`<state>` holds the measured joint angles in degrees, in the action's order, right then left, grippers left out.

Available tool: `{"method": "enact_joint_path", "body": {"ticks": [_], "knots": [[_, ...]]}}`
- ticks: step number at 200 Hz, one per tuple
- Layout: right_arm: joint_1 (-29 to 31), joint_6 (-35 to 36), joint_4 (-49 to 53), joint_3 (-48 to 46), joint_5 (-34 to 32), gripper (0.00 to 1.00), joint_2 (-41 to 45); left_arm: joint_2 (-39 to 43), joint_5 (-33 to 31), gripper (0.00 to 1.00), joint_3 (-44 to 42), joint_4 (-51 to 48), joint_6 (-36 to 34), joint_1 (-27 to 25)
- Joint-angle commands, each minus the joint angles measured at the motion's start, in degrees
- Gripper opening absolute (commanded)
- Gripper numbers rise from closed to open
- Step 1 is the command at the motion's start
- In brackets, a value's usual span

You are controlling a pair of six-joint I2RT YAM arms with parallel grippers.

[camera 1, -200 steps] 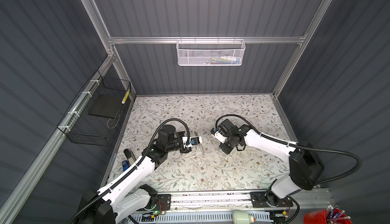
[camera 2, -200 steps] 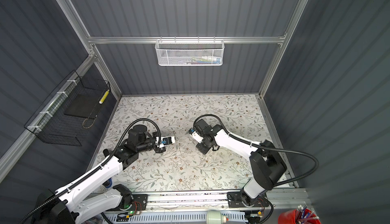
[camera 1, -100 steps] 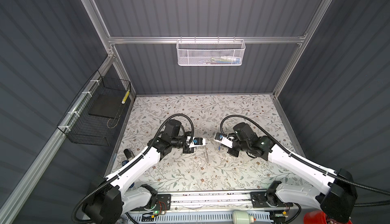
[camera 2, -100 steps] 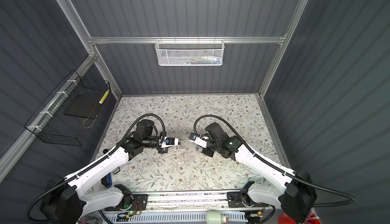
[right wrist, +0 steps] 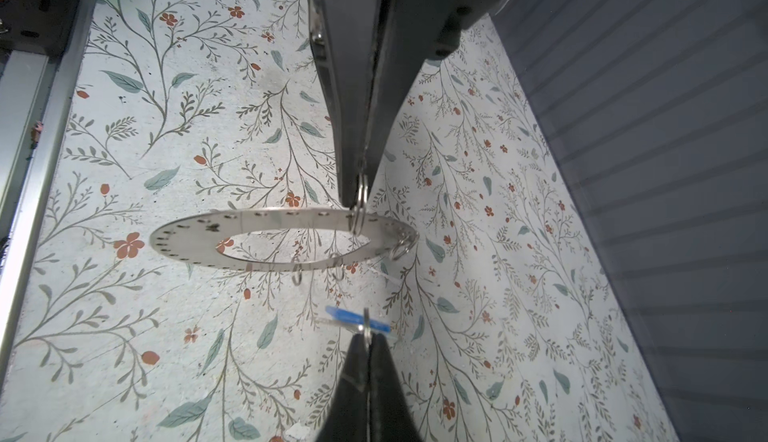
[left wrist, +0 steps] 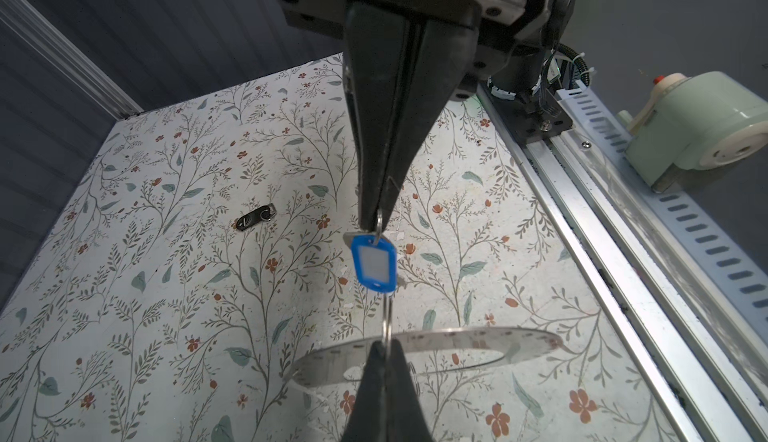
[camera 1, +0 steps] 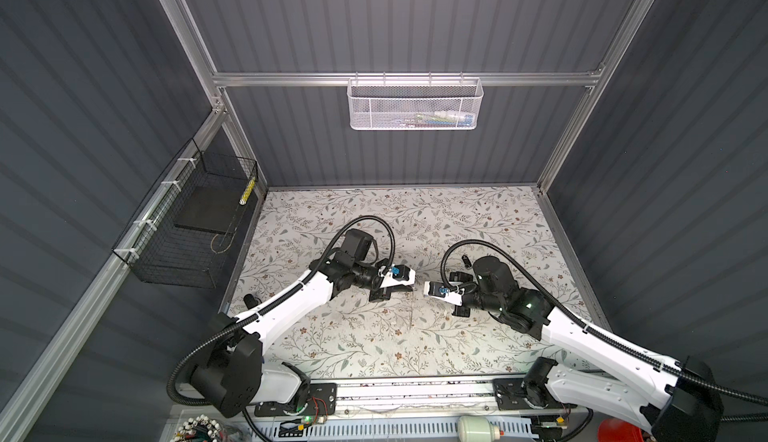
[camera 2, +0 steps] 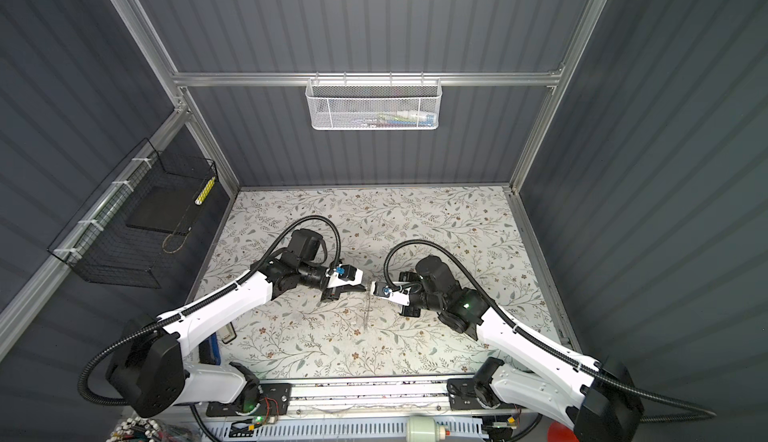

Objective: Put the keys on the keyring

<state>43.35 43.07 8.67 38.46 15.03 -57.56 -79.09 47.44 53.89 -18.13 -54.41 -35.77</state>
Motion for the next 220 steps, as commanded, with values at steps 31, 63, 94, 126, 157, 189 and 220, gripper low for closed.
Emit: {"method": "enact_joint_path", "body": {"ticks": [31,63,94,126,157,189,220], "knots": [[0.86,7.86,-5.5,-0.34,0.65,0.0,0.56,-2.77,2.88,0.0,5.22,-8.54,-1.89,-1.49],[1.2,10.12,-3.78,0.48,1.67,0.0,-0.44,-3.97,3.4,0.0,7.22,-10.71,-2.75,-1.76],[1.47,12.75,-2.78,0.87,2.46,0.0,-0.44,-5.76,4.19,0.0,9.27,-14.0,-4.29,-1.8],[1.56,14.65,-0.9,2.13,2.94,0.0,-0.89,-6.59,5.01,0.0,10.16,-15.0,-4.36,-1.94],[1.82,14.85,-0.94,2.44,3.14,0.0,-0.8,-7.31,5.03,0.0,10.8,-16.05,-4.64,-2.35],[2.22,16.0,0.34,2.91,3.36,0.0,-1.06,-7.96,4.63,0.0,11.72,-17.19,-5.16,-2.89],[2.66,17.26,1.62,3.49,3.31,0.0,-0.81,-8.62,4.56,0.0,12.55,-18.47,-5.69,-3.24]]}}
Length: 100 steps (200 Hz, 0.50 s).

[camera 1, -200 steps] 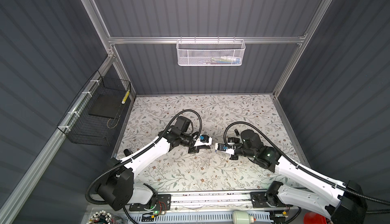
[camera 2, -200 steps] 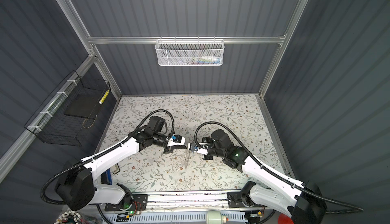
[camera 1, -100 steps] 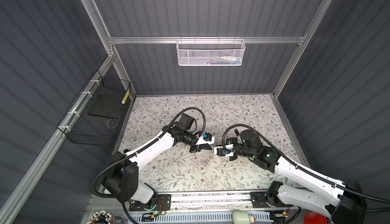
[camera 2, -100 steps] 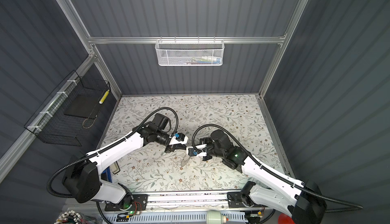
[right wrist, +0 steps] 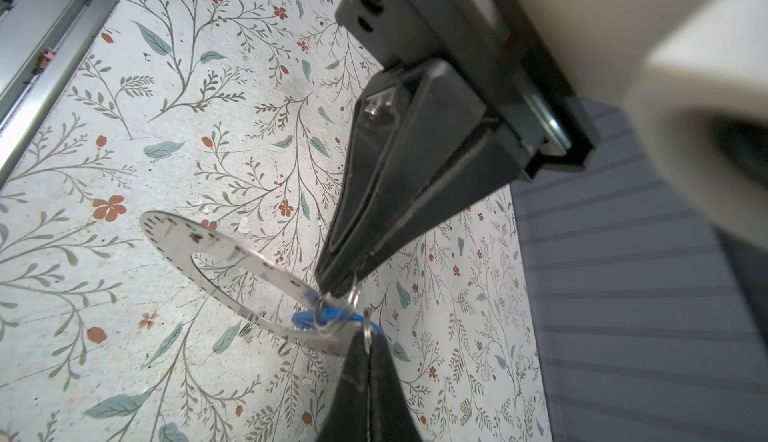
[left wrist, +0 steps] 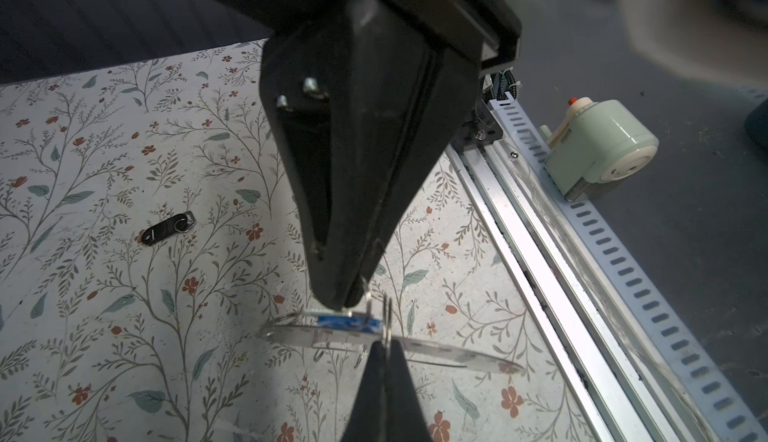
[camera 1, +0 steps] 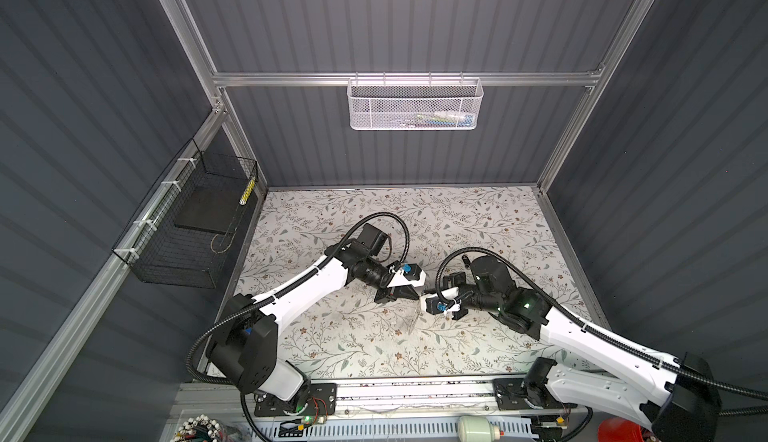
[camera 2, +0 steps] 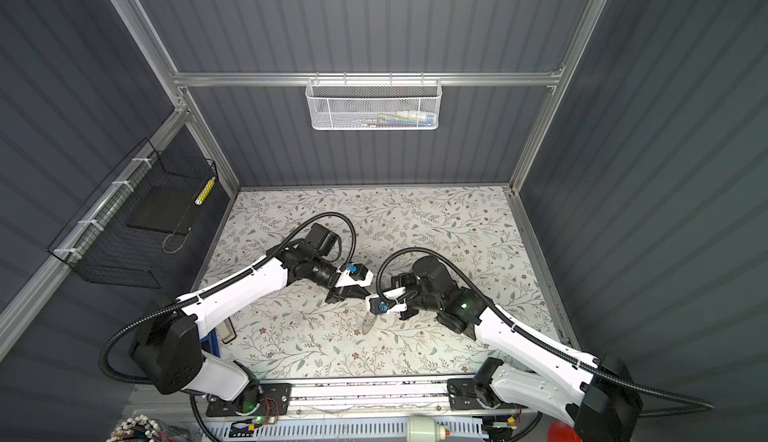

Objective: Put the keys on the keyring

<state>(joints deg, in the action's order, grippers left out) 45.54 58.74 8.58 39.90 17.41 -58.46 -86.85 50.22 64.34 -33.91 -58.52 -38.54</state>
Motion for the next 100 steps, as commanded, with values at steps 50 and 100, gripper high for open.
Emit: {"method": "enact_joint_path", "body": {"ticks": [50,100], "knots": [[0.58,3.0,3.44,3.03,1.22,0.0,0.36,-1.41,0.31,0.0,3.17,-4.76,-2.91,-0.64],[0.96,4.1,4.86,3.45,3.38,0.0,-0.24,-1.75,0.39,0.0,3.71,-5.2,-3.0,-0.72]]}}
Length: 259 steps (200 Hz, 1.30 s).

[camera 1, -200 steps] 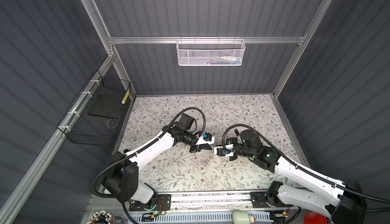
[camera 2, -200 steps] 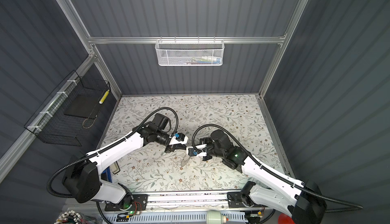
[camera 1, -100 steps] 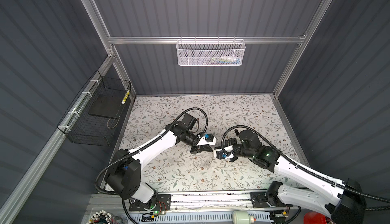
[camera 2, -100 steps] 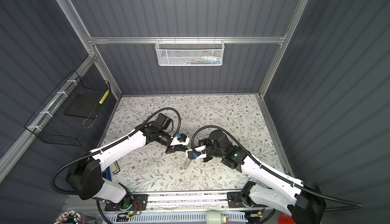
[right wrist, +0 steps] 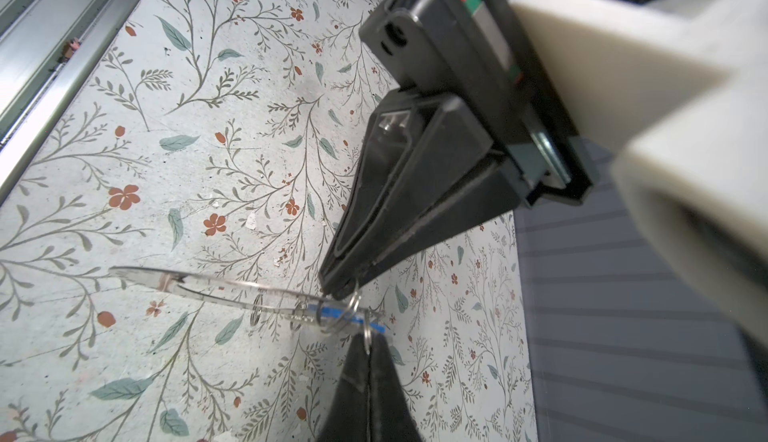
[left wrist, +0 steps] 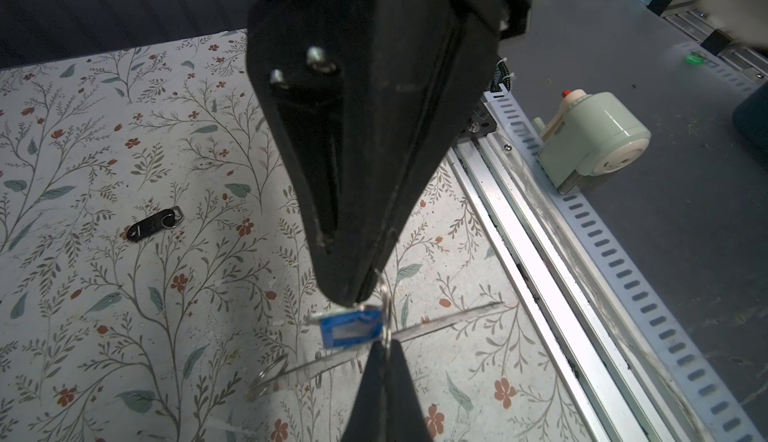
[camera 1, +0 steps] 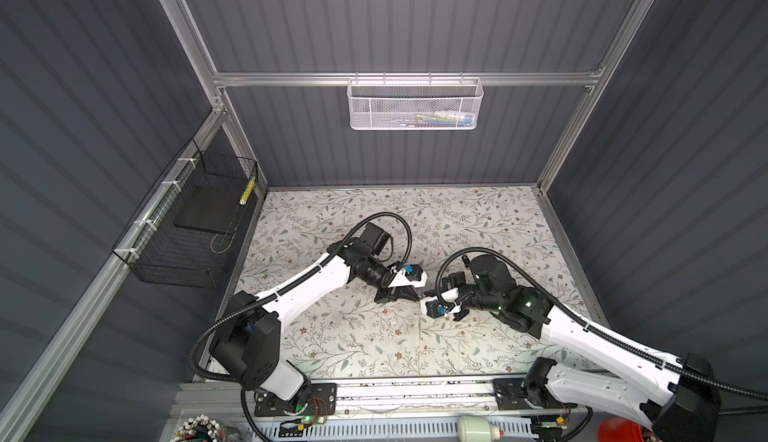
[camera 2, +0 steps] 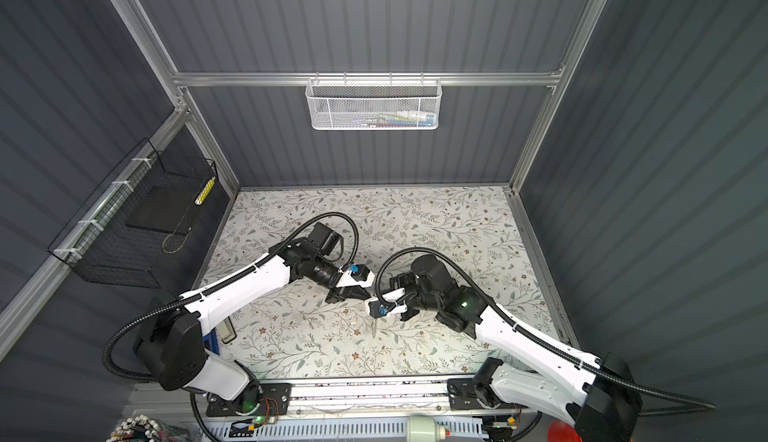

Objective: Put the keys on the keyring

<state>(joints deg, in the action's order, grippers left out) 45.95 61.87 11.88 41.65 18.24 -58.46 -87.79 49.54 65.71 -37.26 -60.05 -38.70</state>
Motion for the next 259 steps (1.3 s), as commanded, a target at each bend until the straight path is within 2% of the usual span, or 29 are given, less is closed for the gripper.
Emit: {"method": "enact_joint_path", "body": {"ticks": [1,86,141,259], "knots": [[0.54,0.98,1.61,1.74,2.52,0.0,-0.25,-0.81,1.08,0.0,2.32,-1.86,-1.52,-0.58],[1.07,1.27,2.47,2.43,2.5,0.0,-1.42,-1.08,0.65,0.0,3.28,-2.74,-2.26,-1.36],[1.07,1.99,4.36,2.56,2.94,0.0,-1.18,0.19,-1.89,0.0,2.75,-1.77,-1.67,-1.38],[1.42,2.84,8.62,3.62,1.62,0.0,-3.06,4.77,-3.64,0.0,-0.15,4.71,1.61,-1.29]]}}
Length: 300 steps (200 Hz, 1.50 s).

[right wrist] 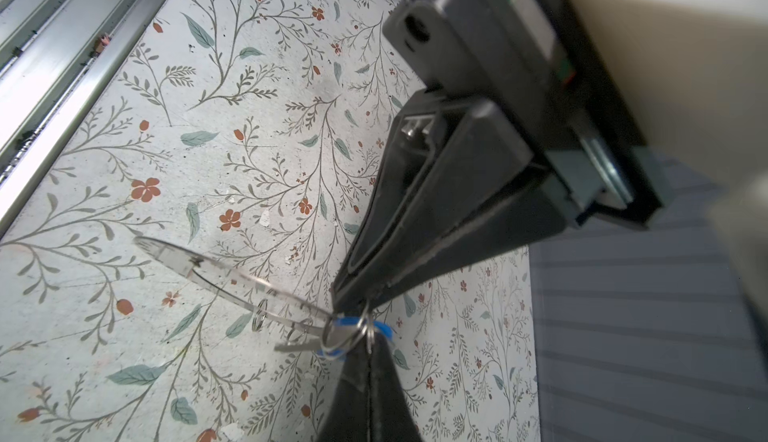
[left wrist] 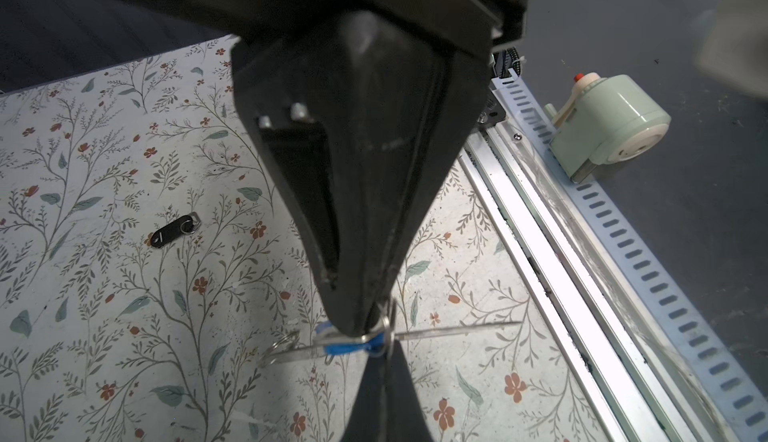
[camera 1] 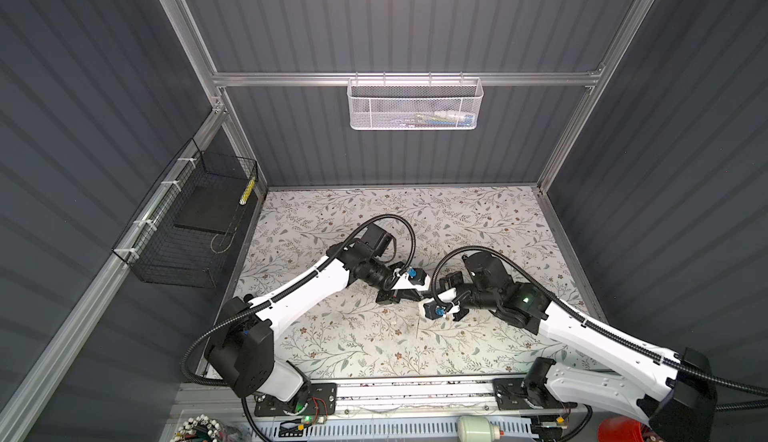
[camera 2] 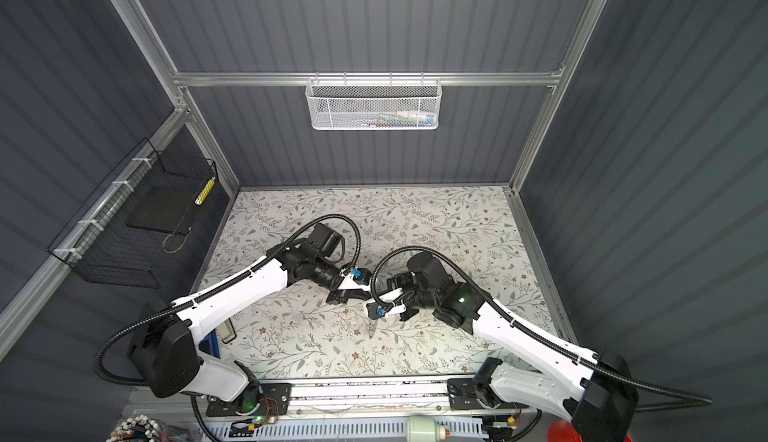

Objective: Put the keys on the keyring

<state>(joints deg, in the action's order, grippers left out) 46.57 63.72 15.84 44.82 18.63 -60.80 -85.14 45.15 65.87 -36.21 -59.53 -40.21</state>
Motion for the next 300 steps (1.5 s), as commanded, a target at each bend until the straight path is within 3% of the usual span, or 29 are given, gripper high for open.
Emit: {"method": "enact_joint_path", "body": {"ticks": [1,15,153,228,300], "knots": [[0.81,0.97,4.65,0.45,1.23,0.0,-0.73,2.15,0.7,0.0,-0.34,3.72,1.08,0.22],[0.81,0.62,4.89,0.49,-1.44,0.0,-0.9,2.64,0.56,0.0,-0.82,4.32,1.23,0.22],[0.81,2.2,6.13,0.45,-3.85,0.0,0.09,2.67,-3.58,0.0,-0.84,4.97,4.89,0.39],[0.81,-10.04,-6.26,-3.07,-7.43,0.0,-0.44,7.03,6.53,0.0,-6.29,21.14,17.32,6.34],[-0.67,-27.89,-8.61,-6.44,-11.22,0.34,6.64,9.62,8.42,0.0,-9.26,30.92,25.5,6.44]]}}
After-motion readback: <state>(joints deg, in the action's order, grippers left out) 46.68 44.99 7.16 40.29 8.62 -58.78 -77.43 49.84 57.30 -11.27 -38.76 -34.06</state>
